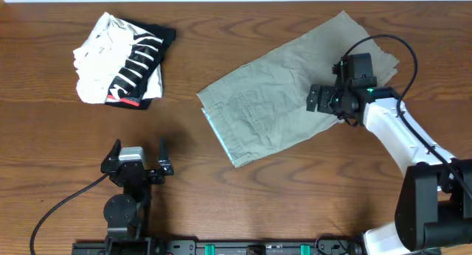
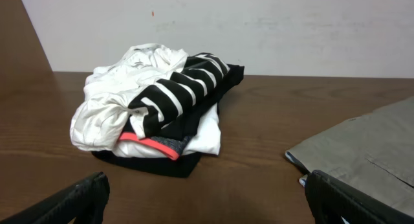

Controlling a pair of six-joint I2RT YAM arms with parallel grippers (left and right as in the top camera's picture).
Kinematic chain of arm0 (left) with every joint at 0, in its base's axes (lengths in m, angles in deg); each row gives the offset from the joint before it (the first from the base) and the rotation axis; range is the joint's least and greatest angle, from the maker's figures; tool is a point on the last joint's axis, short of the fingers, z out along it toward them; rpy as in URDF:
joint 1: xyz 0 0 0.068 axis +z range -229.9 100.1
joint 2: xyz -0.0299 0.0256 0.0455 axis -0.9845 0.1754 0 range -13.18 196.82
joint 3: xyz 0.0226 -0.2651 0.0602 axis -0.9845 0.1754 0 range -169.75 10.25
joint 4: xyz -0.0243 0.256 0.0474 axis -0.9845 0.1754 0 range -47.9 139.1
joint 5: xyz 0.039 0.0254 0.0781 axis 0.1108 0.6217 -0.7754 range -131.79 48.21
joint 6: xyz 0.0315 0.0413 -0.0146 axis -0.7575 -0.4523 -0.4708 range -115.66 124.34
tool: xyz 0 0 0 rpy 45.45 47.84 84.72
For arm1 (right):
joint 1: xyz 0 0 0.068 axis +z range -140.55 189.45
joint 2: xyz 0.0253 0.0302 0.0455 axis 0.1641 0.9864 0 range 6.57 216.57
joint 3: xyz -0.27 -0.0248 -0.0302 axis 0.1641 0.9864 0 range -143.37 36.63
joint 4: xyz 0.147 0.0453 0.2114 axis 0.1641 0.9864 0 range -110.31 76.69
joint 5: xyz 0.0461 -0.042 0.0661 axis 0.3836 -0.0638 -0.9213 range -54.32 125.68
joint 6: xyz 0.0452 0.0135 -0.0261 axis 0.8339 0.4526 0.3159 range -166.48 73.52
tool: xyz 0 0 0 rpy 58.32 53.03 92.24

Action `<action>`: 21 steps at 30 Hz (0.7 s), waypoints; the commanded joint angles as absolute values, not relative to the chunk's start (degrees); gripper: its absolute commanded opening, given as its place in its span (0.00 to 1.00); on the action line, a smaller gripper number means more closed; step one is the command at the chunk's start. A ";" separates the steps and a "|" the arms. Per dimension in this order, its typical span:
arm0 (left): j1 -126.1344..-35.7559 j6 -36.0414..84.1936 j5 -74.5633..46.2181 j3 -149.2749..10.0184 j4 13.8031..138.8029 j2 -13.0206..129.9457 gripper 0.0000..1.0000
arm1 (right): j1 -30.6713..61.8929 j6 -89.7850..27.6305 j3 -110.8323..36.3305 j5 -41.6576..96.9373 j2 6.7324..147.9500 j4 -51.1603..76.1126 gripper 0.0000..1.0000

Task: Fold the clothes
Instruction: 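Release the shorts and move the right gripper to their right edge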

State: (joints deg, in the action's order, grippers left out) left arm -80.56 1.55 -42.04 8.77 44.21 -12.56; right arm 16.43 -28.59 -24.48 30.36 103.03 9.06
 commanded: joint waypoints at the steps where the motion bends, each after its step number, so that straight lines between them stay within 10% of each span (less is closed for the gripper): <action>1: -80.85 2.21 -43.35 9.97 46.17 -12.95 0.98 | 14.33 -30.95 -24.87 34.34 102.82 9.06 0.99; 21: -80.85 2.67 -34.57 9.97 40.53 -12.95 0.98 | 10.38 -31.12 -24.98 33.09 100.63 12.92 0.99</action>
